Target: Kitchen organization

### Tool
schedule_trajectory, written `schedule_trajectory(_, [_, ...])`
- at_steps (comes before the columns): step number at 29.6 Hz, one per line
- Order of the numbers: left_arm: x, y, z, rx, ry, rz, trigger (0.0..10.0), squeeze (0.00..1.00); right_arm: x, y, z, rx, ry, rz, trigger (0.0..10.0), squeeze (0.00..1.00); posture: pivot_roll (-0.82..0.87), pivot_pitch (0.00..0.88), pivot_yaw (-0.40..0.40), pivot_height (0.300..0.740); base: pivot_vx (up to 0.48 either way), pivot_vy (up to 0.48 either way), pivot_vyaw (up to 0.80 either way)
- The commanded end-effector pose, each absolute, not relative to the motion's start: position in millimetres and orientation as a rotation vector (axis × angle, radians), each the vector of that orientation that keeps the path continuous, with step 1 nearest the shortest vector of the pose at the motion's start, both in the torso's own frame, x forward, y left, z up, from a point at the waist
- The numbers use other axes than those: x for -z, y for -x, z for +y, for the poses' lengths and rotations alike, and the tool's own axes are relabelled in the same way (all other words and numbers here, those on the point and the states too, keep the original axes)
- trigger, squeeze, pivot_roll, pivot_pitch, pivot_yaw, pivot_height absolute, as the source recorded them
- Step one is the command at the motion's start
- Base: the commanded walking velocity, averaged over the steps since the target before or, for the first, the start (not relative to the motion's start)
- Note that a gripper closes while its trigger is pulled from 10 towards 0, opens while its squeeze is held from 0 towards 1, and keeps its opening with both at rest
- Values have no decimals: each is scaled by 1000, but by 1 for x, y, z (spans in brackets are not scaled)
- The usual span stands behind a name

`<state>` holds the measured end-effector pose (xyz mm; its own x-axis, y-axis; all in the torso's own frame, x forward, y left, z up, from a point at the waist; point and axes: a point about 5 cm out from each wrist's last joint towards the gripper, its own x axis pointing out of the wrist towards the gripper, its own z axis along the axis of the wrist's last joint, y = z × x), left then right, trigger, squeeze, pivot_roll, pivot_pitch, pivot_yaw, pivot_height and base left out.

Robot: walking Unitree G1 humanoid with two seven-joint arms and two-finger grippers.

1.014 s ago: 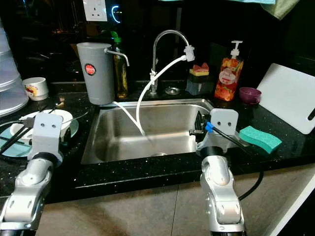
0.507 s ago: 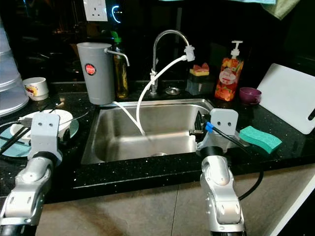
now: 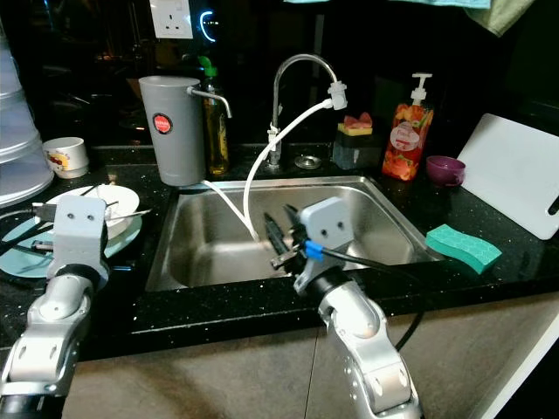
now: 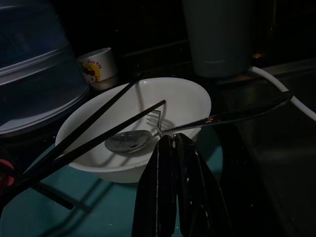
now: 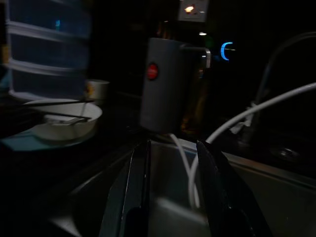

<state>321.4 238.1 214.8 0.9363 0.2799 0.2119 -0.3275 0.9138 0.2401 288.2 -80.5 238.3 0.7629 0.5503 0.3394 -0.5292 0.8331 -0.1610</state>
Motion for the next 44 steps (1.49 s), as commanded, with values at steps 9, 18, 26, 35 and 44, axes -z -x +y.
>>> schedule_trajectory(9, [-215, -323, 238, -316, -305, -186, 784, 0, -242, -269, -68, -810, 11, -362, 10000, 0, 43, 5, -62, 740, 0, 0, 0])
schedule_trajectory(18, [-239, -320, 223, -267, -306, -347, 10000, 0, -252, -268, -70, -812, -29, -388, 10000, 0, 42, 2, -64, 740, 0, 0, 0])
schedule_trajectory(26, [-250, -318, 219, -256, -304, -420, 10000, 0, -253, -268, -71, -806, -33, -383, 10000, 0, 40, 1, -65, 740, 0, 0, 0])
schedule_trajectory(35, [-255, -319, 208, -166, -239, -448, 10000, 0, -254, -268, -71, -801, -39, -382, 10000, 0, 40, 1, -65, 740, 0, 0, 0])
schedule_trajectory(44, [-270, -333, 175, 18, -152, -497, 10000, 0, -255, -269, -71, -797, -38, -385, 10000, 0, 36, 0, -67, 740, 0, 0, 0])
